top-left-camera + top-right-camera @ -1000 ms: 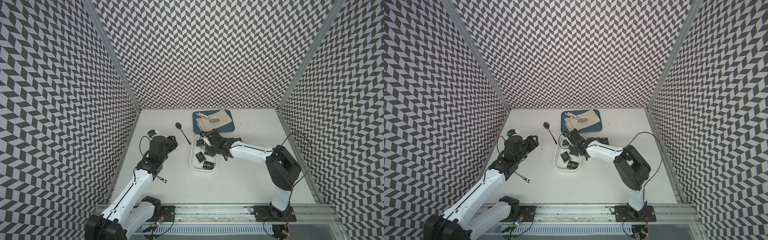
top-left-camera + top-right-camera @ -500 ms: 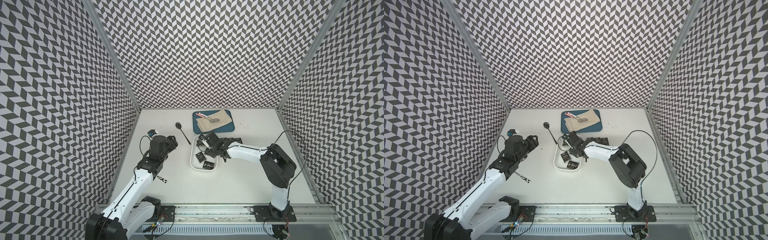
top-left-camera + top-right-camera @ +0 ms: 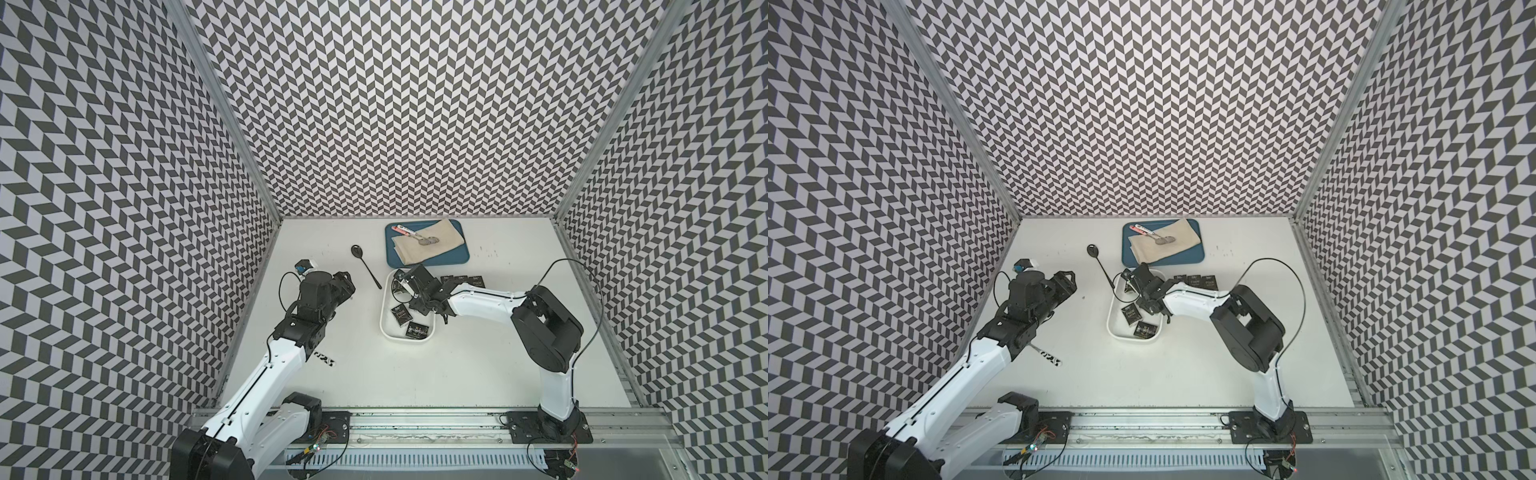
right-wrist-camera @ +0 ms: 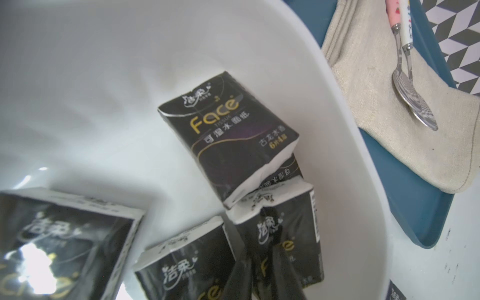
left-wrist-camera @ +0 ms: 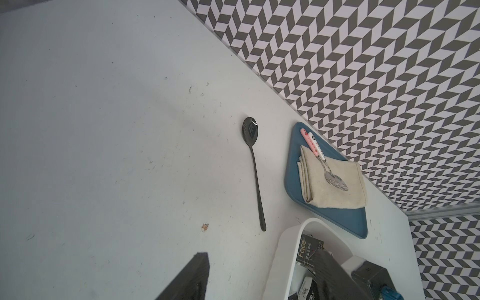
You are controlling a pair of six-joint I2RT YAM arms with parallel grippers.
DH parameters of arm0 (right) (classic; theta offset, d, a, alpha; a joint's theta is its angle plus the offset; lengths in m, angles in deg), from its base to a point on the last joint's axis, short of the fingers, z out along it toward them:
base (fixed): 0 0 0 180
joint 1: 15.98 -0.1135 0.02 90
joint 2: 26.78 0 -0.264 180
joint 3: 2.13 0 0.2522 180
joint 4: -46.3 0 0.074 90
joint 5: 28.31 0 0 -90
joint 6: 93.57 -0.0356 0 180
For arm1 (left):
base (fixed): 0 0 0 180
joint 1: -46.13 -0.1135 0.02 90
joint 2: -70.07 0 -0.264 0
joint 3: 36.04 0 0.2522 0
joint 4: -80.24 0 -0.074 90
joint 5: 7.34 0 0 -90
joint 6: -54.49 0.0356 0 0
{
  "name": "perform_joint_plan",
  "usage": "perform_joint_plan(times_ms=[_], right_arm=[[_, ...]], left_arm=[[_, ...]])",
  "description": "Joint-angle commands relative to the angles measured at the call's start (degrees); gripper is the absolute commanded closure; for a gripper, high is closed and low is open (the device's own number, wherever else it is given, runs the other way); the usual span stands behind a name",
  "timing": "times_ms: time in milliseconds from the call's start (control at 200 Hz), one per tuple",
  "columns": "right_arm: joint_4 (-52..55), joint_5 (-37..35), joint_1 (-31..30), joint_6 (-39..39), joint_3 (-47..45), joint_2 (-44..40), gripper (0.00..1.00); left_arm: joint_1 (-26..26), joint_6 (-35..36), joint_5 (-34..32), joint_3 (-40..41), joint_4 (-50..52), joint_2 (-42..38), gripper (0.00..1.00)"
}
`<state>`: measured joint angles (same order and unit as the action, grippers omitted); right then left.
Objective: Take the pocket tissues out of the storage box
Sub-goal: Pick up the pocket tissues from the storage box, then place the pocket tissues at the center of the board.
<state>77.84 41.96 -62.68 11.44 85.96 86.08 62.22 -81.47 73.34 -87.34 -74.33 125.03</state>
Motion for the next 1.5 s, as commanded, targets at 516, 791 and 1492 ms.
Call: perform_joint_plan(times_ms=[516,791,1492], right_arm=[[-5.31,13.50,6.46,-9.26,-5.29,-16.97,0.90],[-2.64,11.77,20.03,-16.61,-11.34,-25.65,0.90],[-5.66,10.04,34.98,-23.97,-19.84,-16.24,0.84]], left_arm=[[-0.28,0.87,-0.44,-1.46,0.83,-1.95,0.31],[-0.28,0.54,0.05,-0.68,0.30,-2.38,0.31],[-0.28,-0.28,1.67,-1.37,-1.11,-1.06,0.31]])
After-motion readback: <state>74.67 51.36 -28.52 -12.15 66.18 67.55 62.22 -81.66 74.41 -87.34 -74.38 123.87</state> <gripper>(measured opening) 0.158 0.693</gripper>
